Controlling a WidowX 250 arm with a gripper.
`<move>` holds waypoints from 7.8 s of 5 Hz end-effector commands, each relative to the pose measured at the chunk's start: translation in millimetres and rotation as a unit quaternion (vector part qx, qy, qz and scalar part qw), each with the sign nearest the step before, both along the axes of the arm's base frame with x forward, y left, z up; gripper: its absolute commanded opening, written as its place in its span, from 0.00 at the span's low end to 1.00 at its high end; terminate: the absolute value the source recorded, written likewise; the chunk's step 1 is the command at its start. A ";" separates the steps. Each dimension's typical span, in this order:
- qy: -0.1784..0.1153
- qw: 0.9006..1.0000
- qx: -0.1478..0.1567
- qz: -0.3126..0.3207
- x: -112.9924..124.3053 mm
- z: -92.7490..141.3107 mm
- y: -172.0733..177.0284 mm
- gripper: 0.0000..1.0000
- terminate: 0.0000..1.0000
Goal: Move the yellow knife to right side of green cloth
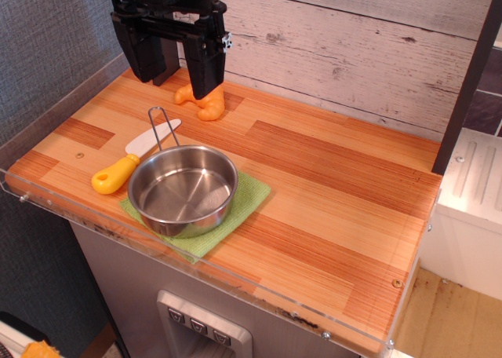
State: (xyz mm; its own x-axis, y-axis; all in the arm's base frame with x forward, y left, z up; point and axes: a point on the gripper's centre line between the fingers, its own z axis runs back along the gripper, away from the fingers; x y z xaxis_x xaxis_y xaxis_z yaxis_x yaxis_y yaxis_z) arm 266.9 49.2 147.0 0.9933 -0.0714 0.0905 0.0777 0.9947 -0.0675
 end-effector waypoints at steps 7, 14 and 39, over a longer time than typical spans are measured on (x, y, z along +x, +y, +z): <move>0.004 0.999 0.036 0.028 -18.9 -92.4 140.1 1.00 0.00; 0.055 0.996 0.069 0.010 -6.1 -138.0 104.2 1.00 0.00; -0.037 0.999 0.018 0.026 -0.8 -3.2 10.8 1.00 1.00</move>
